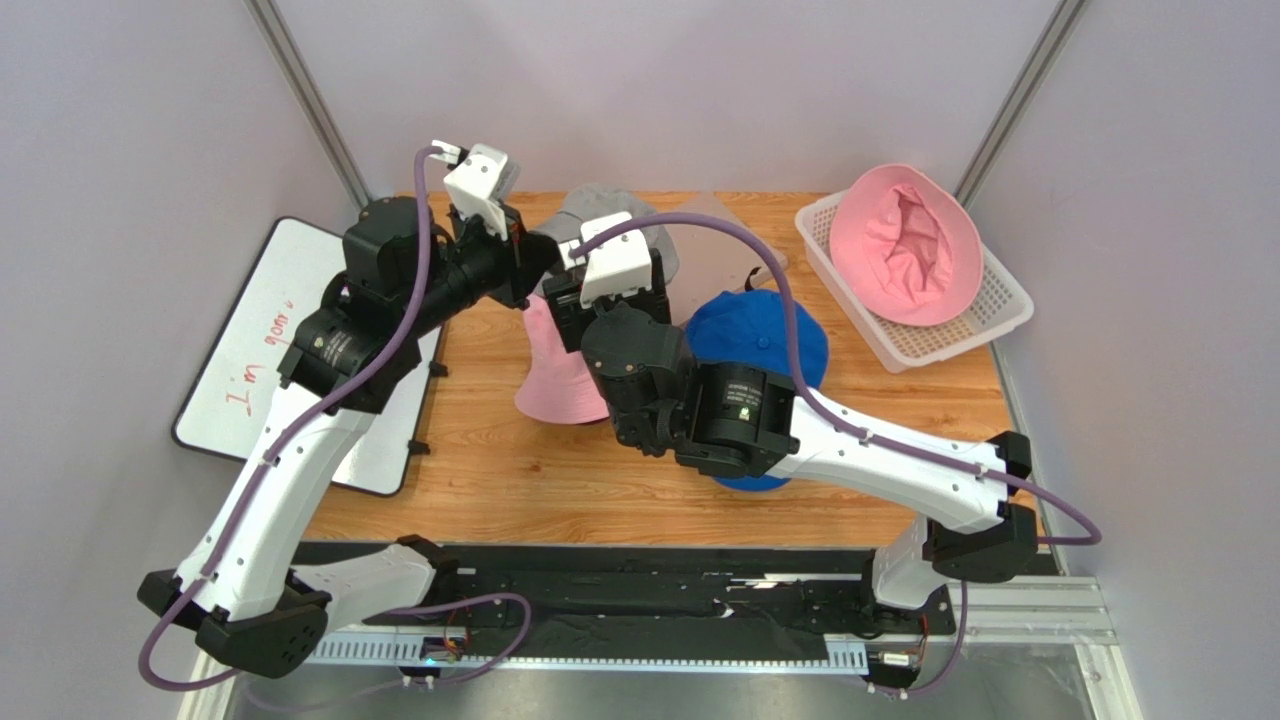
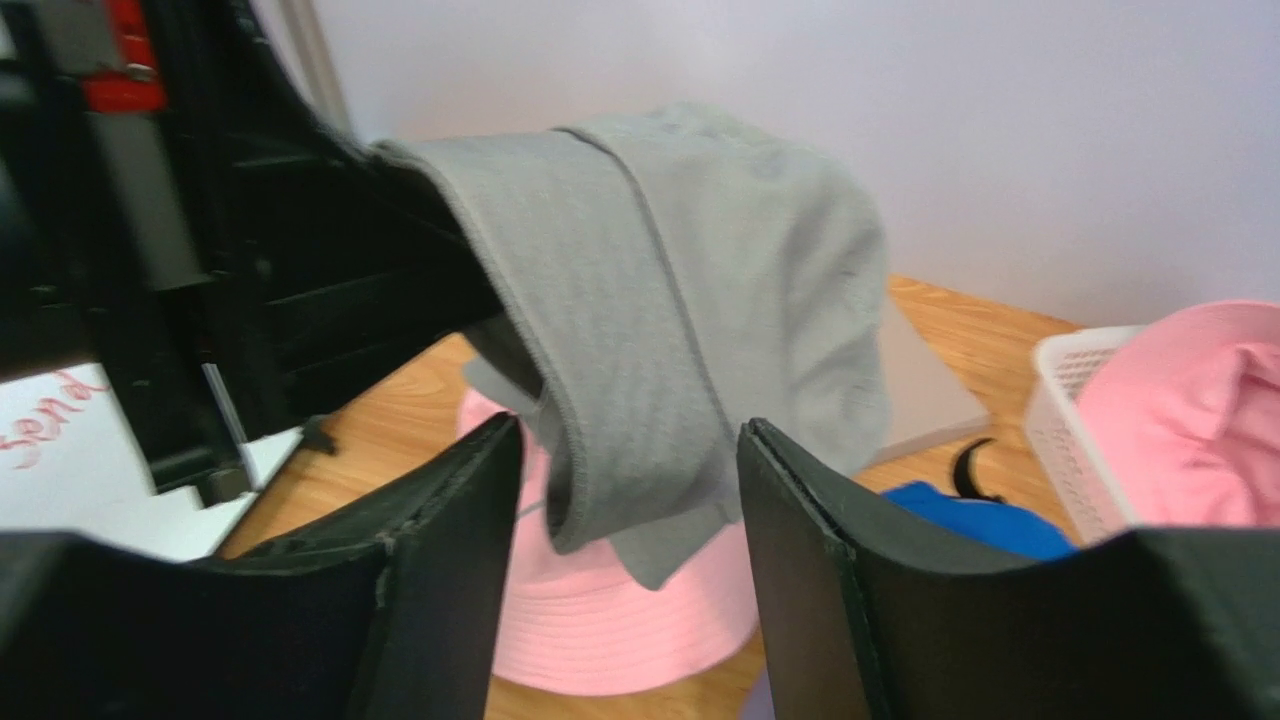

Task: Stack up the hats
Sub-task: Stack the hat on the hat.

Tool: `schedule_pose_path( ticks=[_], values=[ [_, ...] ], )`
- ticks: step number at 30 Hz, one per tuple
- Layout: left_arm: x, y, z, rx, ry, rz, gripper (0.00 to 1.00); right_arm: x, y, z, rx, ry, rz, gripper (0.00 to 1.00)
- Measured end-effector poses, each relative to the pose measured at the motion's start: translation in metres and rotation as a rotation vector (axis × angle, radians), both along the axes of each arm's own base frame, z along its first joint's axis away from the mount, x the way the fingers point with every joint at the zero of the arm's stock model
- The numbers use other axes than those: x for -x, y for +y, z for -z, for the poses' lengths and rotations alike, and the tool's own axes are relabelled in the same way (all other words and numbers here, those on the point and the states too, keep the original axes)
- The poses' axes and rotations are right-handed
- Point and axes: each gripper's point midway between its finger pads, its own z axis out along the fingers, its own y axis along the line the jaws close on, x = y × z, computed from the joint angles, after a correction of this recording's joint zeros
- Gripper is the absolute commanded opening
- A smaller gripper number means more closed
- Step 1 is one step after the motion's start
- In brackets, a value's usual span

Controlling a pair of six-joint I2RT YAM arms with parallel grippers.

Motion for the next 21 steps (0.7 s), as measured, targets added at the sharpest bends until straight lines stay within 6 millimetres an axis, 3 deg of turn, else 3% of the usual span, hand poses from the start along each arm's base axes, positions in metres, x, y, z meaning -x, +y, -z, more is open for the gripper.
schedule_pose_path(
  ticks=[2,10,15,21],
  values=[
    [-0.001,0.001,-0.001,-0.001,-0.002,-0.006,0.0,-0.005,-0.009,-0.001,0.017,-0.007,0.041,0.43],
    [-0.004,0.003,-0.002,-0.006,-0.007,-0.024,0.0,-0.034,-0.058,-0.009,0.014,-0.01,0.127,0.0],
    [-0.014,-0.007,-0.015,0.0,-0.021,-0.017,0.0,-0.05,-0.071,-0.014,0.012,-0.011,0.119,0.0],
    [-0.051,-0.023,-0.034,-0.011,-0.05,-0.031,0.0,-0.076,-0.088,-0.024,0.058,-0.033,0.149,0.0]
  ],
)
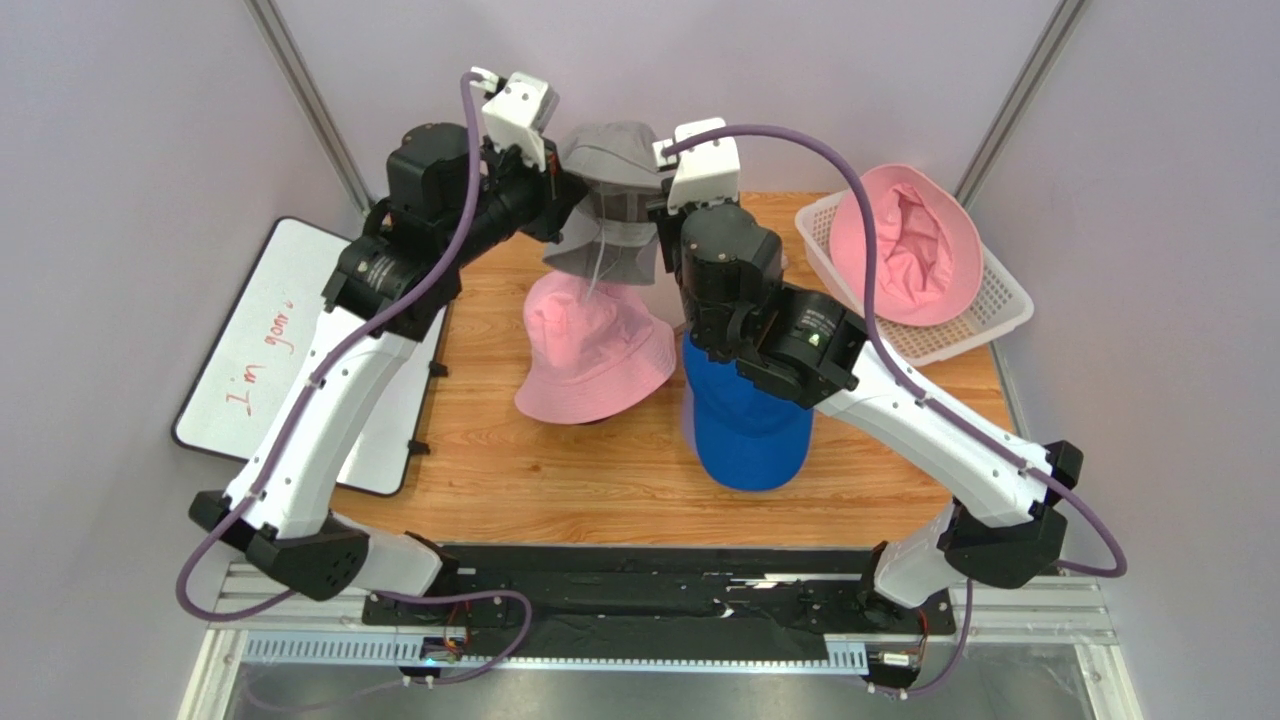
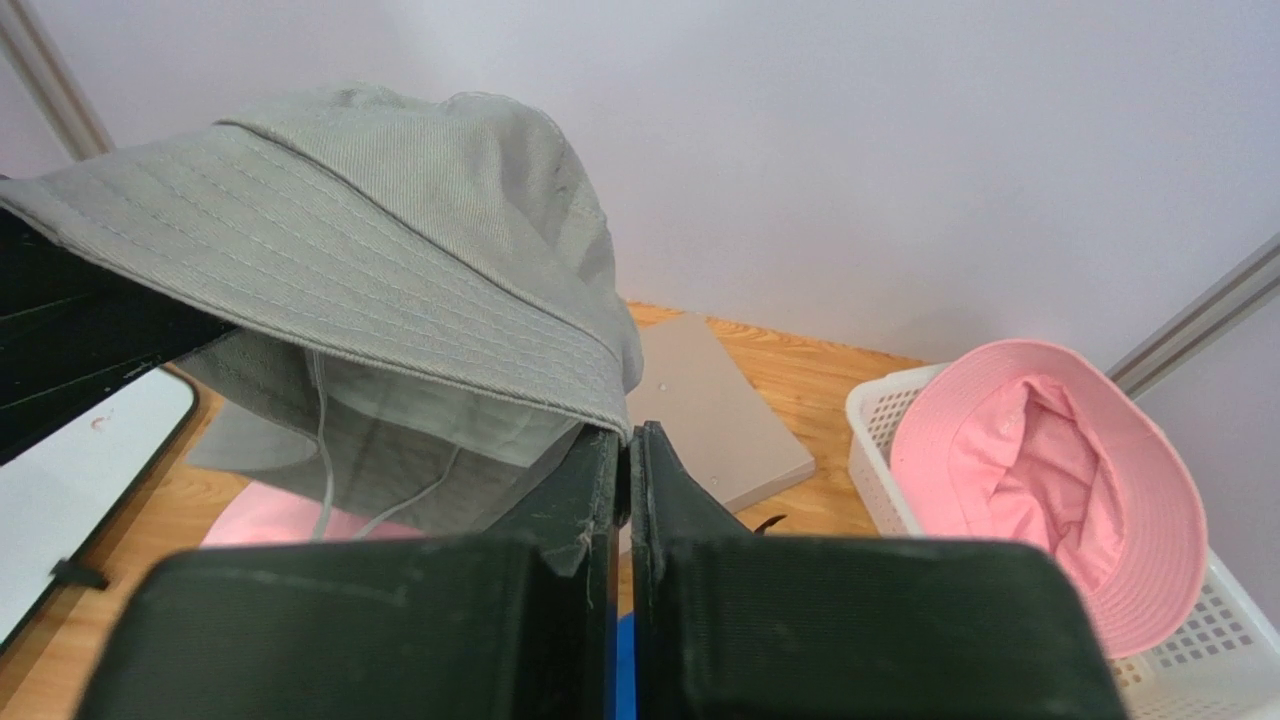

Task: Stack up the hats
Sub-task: Stack the hat on the hat.

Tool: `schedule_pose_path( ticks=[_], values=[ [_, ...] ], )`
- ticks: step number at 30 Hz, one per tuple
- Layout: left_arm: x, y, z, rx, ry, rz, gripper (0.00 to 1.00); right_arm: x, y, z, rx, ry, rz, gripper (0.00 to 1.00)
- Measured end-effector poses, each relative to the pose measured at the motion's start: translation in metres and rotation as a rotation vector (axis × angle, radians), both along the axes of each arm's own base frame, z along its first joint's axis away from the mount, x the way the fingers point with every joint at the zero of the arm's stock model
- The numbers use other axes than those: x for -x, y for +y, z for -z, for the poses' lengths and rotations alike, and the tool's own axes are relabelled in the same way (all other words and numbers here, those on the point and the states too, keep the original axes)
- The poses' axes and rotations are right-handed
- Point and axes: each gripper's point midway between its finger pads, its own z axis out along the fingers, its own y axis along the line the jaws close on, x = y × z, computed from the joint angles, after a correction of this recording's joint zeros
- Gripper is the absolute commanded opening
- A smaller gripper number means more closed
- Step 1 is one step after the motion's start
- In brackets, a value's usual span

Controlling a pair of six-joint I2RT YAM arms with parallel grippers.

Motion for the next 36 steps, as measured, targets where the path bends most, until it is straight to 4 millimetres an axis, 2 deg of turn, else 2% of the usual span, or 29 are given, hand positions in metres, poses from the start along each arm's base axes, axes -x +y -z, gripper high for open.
schedule_pose_path(
  ticks=[4,7,9,11,13,17,19,21,23,28,30,33,36],
  values=[
    [-0.025,-0.007,-0.007,-0.041,-0.046,-0.012,0.0,-0.013,-0.011,-0.016,-0.006,-0.038,0.013,0.0],
    [-0.043,-0.004,-0.008,-0.073,-0.087,-0.025,0.0,-0.023,-0.013,-0.024,-0.022,-0.068,0.003,0.0],
    [-0.056,0.003,-0.005,-0.094,-0.109,-0.045,0.0,-0.034,-0.007,-0.02,-0.047,-0.096,-0.021,0.0],
    [-0.069,0.011,0.006,-0.121,-0.146,-0.072,0.0,-0.045,0.001,-0.002,-0.046,-0.096,-0.05,0.0],
    [-0.079,0.022,0.033,-0.173,-0.158,-0.102,0.0,-0.057,0.008,0.026,-0.031,-0.077,-0.08,0.0],
    [-0.087,0.033,0.115,-0.281,-0.101,-0.124,0.0,-0.073,0.014,0.088,0.035,-0.012,-0.113,0.0],
    [-0.085,0.039,0.148,-0.324,-0.072,-0.134,0.0,-0.073,0.019,0.106,0.05,0.005,-0.138,0.0],
    [-0.078,0.048,0.168,-0.354,-0.069,-0.152,0.0,-0.071,0.026,0.113,0.052,0.008,-0.172,0.0],
    [-0.069,0.056,0.167,-0.367,-0.098,-0.174,0.0,-0.069,0.032,0.113,0.048,0.005,-0.201,0.0],
    [-0.047,0.072,0.115,-0.332,-0.226,-0.217,0.0,-0.066,0.042,0.101,0.017,-0.033,-0.24,0.0],
    [-0.039,0.076,0.104,-0.321,-0.248,-0.226,0.0,-0.064,0.046,0.098,0.01,-0.045,-0.259,0.0],
    [-0.029,0.078,0.103,-0.323,-0.247,-0.229,0.0,-0.058,0.047,0.095,0.004,-0.052,-0.285,0.0],
    [-0.02,0.076,0.113,-0.335,-0.219,-0.219,0.0,-0.046,0.044,0.097,0.007,-0.056,-0.313,0.0]
  ],
)
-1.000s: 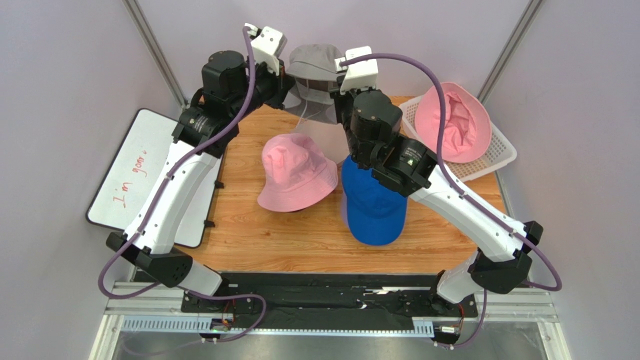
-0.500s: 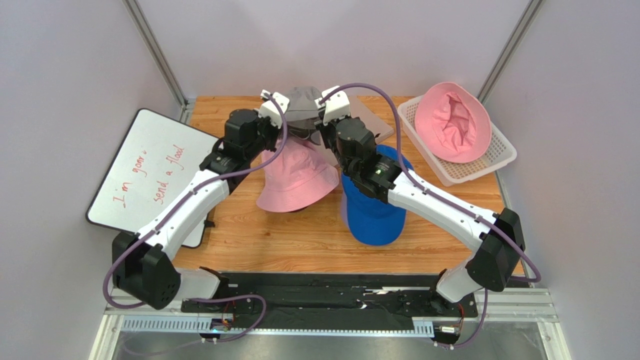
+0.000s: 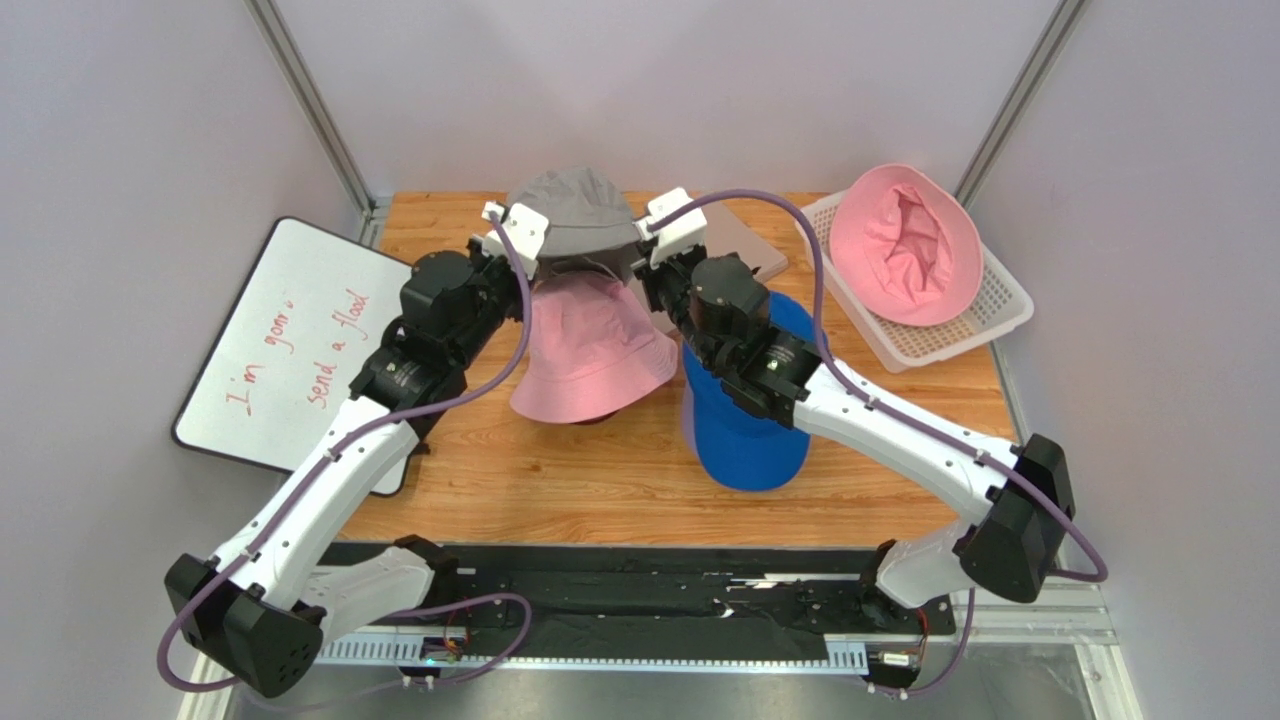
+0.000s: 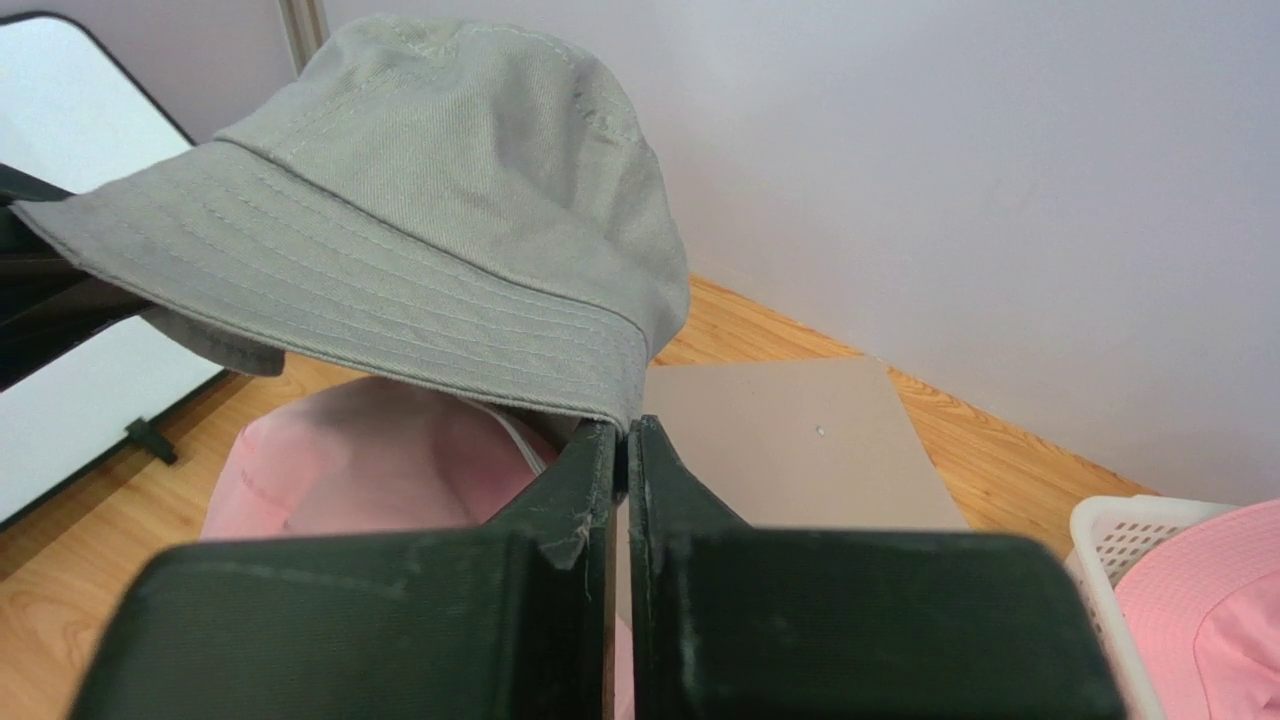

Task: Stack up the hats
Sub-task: Stack the hat on the hat.

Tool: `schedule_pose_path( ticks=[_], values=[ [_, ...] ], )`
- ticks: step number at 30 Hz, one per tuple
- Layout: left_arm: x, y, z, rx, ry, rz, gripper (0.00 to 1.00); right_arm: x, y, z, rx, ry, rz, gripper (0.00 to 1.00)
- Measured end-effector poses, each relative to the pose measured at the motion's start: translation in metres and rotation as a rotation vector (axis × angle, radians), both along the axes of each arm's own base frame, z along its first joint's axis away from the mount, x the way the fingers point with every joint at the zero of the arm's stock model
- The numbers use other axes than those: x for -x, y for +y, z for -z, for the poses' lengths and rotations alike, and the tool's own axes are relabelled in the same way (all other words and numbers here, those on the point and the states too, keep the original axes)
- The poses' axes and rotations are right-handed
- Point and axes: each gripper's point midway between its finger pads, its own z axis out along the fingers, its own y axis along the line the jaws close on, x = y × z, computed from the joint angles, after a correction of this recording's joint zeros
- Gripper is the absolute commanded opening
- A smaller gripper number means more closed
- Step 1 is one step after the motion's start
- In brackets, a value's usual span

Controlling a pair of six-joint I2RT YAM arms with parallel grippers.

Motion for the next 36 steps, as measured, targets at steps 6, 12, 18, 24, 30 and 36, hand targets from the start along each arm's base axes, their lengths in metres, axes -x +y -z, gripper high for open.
schedule_pose_path(
  ticks=[6,12,18,24,30,36],
  values=[
    [0.02,-0.002,0.039,-0.021,0.069,-0.02,0.0,0.025,-0.006,0.017,0.039,0.008,-0.053,0.0],
    [0.034,0.012,0.055,-0.011,0.122,-0.097,0.0,0.034,-0.015,0.041,0.094,0.026,-0.052,0.0],
    [0.053,0.009,0.068,-0.01,0.181,-0.126,0.0,0.039,-0.027,0.054,0.133,0.038,-0.019,0.0],
    [0.066,-0.008,0.11,-0.097,0.254,-0.103,0.0,0.05,-0.022,0.077,0.165,0.082,-0.041,0.06],
    [0.075,-0.009,0.121,-0.129,0.24,-0.088,0.0,0.06,-0.02,0.09,0.151,0.163,-0.076,0.52],
    [0.091,-0.013,0.096,-0.053,0.151,-0.001,0.0,0.077,-0.017,0.074,0.104,0.172,-0.163,0.65]
  ],
)
